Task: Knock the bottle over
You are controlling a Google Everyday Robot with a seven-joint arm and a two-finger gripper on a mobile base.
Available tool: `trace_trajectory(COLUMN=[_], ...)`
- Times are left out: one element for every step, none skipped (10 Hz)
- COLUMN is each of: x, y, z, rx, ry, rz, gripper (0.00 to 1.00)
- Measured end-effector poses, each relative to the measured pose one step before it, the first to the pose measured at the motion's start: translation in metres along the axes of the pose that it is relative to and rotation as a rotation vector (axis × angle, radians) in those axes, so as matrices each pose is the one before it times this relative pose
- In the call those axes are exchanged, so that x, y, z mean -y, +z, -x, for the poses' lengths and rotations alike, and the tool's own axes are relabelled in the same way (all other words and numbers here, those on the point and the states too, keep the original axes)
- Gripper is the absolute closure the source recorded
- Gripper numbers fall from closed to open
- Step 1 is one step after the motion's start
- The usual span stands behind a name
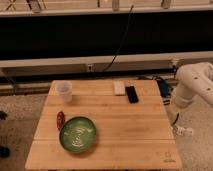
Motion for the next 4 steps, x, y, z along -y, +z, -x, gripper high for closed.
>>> trace_trajectory(x=[-0.00243, -0.00334, 0.00029, 0.00256], y=[0.00102, 0.00228, 0.00177, 0.00123], z=[-0.00519, -0.00123, 0.00170, 0.00596], rx=[-0.00108, -0.00082, -0.00297, -0.00190], ry=[0.00547, -0.02068, -0.00765, -0.00964], rz=[0.00135, 0.00456, -0.00093, -0.00312], gripper=[0.87, 0.73, 0.65, 0.57])
